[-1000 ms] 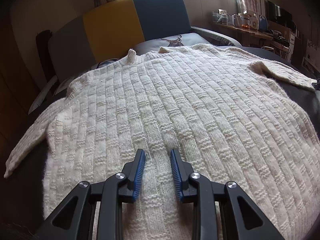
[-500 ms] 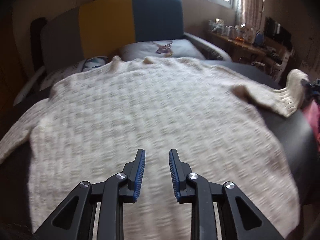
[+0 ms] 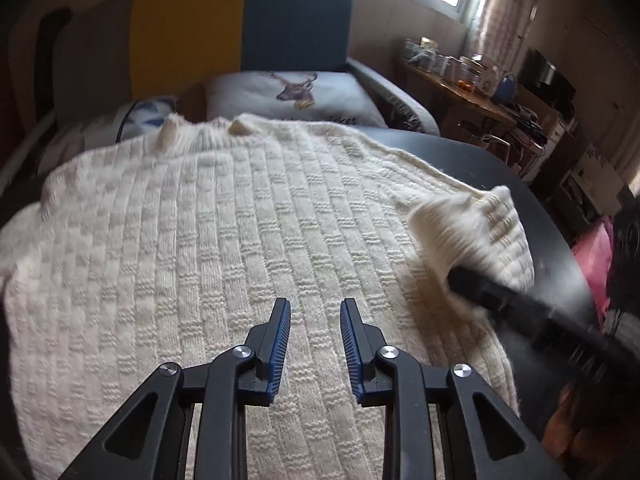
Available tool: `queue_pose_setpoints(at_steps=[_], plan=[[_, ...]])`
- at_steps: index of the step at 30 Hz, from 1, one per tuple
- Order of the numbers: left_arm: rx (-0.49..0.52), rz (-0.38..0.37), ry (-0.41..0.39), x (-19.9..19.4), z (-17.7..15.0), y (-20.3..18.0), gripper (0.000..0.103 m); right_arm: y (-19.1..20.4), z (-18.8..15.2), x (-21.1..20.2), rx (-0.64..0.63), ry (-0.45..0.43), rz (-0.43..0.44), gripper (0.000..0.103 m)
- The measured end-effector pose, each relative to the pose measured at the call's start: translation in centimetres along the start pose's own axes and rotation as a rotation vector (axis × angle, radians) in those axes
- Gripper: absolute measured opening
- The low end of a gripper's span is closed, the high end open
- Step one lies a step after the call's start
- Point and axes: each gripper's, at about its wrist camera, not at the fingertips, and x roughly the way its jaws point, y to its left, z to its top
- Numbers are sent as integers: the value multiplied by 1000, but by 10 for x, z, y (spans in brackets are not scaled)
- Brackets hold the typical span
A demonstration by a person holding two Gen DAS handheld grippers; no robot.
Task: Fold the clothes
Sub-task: 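Fold the held sleeve across the sweater body with the right gripper while the left gripper grasps the cuff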
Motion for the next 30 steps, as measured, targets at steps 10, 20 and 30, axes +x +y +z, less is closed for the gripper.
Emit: queue_pose_setpoints(at_steps=[10,20,30], plan=[[-8,-98,23,10,-3,-4,29,-7,-35,-43,-15,-16,25,35],[-64,-149,49,23,-8,-14,40,-6,-77,-37,-107,69,-39,36],[-39,-190,102,35,-10,-36,31,9,-89,-34,-239,13,-124,43]])
